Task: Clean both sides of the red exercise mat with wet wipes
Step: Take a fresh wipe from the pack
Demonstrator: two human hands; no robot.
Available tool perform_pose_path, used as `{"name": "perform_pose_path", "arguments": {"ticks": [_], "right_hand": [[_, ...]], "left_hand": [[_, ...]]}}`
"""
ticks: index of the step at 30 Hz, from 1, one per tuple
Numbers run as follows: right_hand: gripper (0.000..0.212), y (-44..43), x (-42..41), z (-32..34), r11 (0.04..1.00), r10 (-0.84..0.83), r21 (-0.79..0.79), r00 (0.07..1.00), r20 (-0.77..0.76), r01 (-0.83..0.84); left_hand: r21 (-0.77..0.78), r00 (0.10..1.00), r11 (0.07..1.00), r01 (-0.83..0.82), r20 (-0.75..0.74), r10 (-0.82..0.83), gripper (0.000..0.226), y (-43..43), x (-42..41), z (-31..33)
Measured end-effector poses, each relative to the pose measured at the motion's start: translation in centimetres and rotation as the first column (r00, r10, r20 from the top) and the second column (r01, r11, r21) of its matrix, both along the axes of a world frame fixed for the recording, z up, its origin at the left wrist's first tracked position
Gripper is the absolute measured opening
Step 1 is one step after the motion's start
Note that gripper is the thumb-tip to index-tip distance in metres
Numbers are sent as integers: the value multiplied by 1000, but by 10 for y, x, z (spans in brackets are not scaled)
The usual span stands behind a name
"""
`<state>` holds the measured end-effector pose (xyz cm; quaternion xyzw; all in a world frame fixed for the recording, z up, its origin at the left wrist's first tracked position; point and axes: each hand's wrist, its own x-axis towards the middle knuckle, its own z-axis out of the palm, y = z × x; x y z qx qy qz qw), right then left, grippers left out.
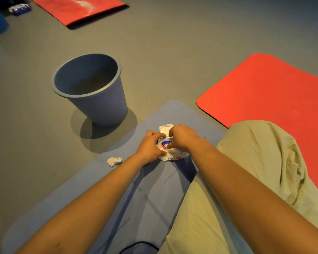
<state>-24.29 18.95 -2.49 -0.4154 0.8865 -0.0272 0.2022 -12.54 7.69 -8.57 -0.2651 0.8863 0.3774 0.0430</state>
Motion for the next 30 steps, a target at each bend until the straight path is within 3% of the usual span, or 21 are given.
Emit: {"name": "perform_pose_path", "arguments": {"ticks": [9,14,26,30], "right_hand": [[40,-11,7,-14,993,75,100,995,-64,-69],[38,-9,5,-17,995,89,50,995,-53,-87],[25,0,3,-14,993,-3,-121,999,52,10],[6,-3,3,-9,970,-80,-219,988,136,109]], "left_hand": [[28,999,999,-30,-42,31,72,2,2,-1],[61,997,998,-1,-77,6,67,0,3,-4],[-49,999,998,-29,-19,28,69,2,-8,-8],[-99,1000,995,-4,17,6,68,1,-9,-10]]}}
